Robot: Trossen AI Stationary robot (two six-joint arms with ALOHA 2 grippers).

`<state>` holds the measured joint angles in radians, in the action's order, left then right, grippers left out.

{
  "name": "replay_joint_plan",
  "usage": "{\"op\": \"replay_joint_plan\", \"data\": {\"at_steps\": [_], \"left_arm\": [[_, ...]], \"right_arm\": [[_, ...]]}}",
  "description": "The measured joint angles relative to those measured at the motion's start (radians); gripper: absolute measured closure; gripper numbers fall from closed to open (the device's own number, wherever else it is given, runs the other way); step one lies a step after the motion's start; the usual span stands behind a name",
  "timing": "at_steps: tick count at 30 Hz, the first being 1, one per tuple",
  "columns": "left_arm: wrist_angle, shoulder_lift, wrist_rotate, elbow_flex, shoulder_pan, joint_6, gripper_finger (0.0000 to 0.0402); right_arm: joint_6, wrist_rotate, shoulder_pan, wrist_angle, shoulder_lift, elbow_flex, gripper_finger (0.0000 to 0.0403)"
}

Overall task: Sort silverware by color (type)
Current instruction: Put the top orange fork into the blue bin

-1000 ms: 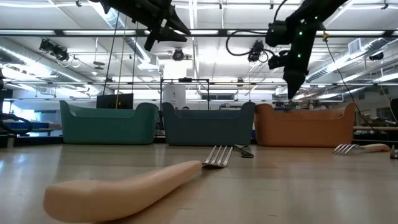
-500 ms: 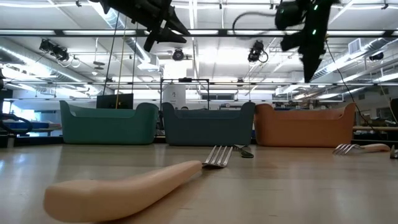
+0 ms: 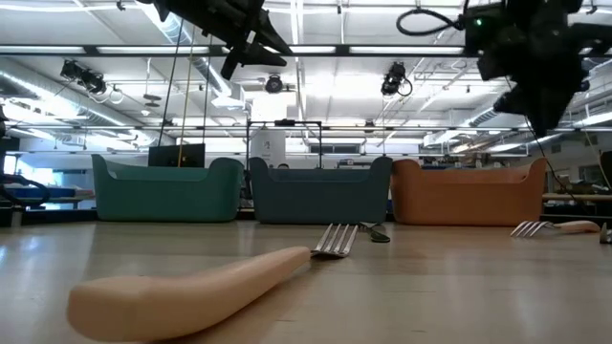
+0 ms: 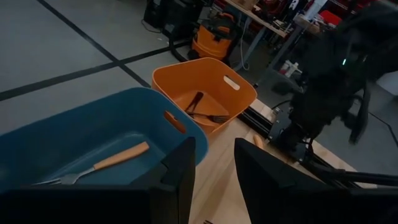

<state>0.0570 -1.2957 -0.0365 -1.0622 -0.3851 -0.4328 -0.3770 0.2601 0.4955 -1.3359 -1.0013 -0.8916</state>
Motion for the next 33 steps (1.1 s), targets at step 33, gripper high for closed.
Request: {"op": "replay_joint_plan", "data": {"at_steps": [33], "left_arm": [[0.0, 0.0, -0.001, 0.0, 0.0, -0.001, 0.0283]], "right_arm": [[-0.111, -0.148, -0.264, 0.387, -0.243, 0.271, 0.0274]]}}
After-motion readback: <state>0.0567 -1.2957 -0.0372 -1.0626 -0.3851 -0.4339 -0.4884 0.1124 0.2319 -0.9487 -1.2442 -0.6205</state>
